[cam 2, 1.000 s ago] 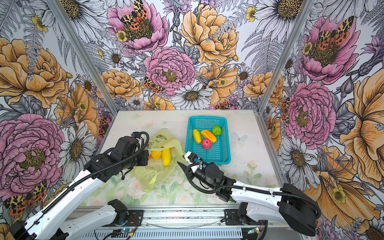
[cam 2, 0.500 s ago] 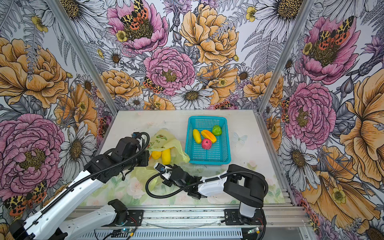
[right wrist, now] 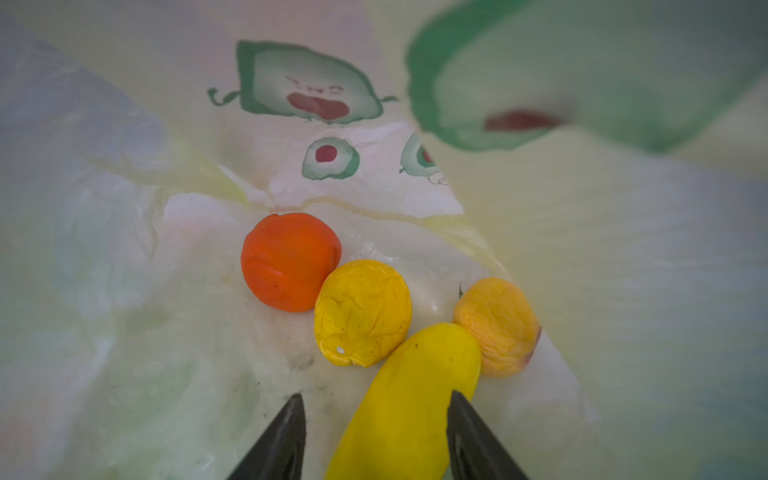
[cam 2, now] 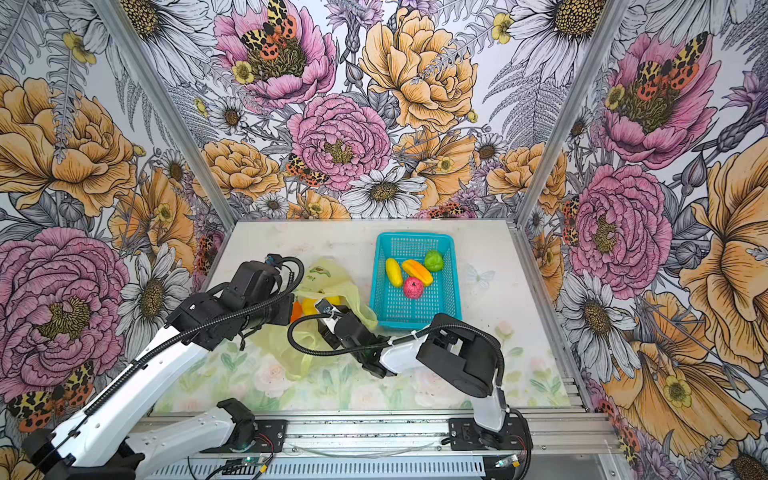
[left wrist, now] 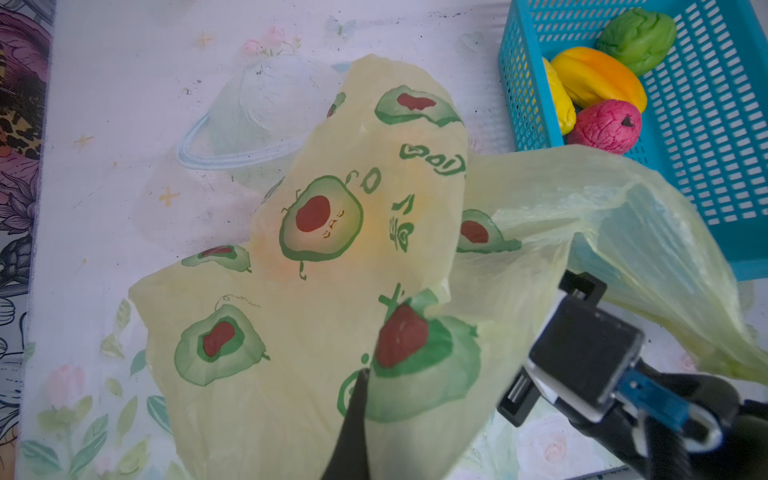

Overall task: Untie the knot of the plastic bag and take out the fruit
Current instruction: 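Lower the right gripper into the bag and grasp another long yellow fruit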

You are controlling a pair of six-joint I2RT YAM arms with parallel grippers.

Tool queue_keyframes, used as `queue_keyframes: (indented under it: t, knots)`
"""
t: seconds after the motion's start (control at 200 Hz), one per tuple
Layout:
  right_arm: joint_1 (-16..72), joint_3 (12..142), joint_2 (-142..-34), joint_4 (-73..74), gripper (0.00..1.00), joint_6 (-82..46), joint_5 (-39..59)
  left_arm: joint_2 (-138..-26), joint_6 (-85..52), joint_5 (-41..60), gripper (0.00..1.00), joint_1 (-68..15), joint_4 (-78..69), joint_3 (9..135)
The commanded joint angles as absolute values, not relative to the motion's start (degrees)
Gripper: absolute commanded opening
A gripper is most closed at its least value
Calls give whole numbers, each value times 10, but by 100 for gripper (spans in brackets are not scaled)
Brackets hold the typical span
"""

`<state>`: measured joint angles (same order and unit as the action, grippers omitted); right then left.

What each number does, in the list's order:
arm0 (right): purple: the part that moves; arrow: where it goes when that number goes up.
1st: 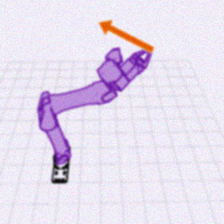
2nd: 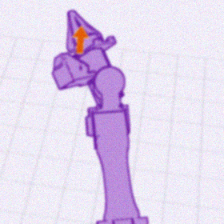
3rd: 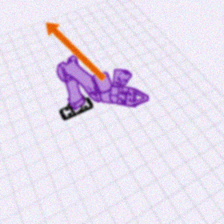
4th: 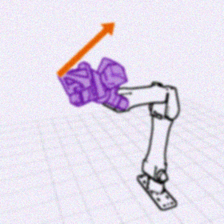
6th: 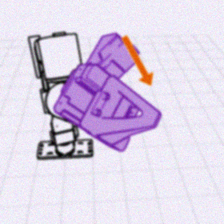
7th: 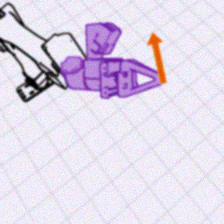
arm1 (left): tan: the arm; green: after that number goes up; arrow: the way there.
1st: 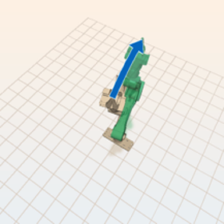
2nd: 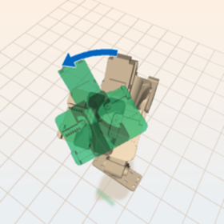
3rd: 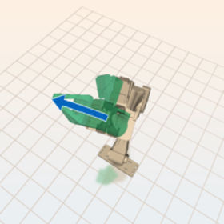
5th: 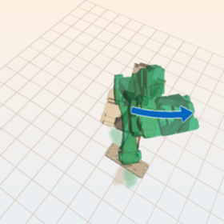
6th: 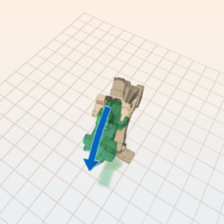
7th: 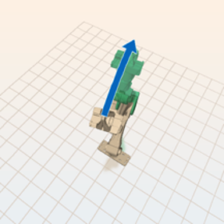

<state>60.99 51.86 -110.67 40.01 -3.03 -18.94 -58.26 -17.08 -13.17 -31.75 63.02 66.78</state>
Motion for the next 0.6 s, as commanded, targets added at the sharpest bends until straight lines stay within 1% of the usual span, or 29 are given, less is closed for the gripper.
queue_keyframes:
  t: [0.0,0.07,0.125,0.29,0.365,0.49,0.59]
  knots:
    - [593,546,-1144,376,65,-75,-209,-552,-147,-74,0,-253,617,653]
    - [584,566,-1161,354,68,-94,-203,-535,-141,-21,0,-198,604,648]
    - [579,582,-1173,338,69,-104,-196,-523,-139,2,0,-171,595,643]
    - [577,608,-1206,324,70,-112,-186,-519,-138,7,0,-166,591,638]
    - [577,618,-1214,319,62,-112,-183,-523,-140,7,0,-167,591,638]
    - [577,618,-1203,309,42,-111,-174,-529,-141,3,0,-165,591,637]
    - [578,602,-1182,316,33,-111,-165,-533,-141,5,0,-165,591,636]
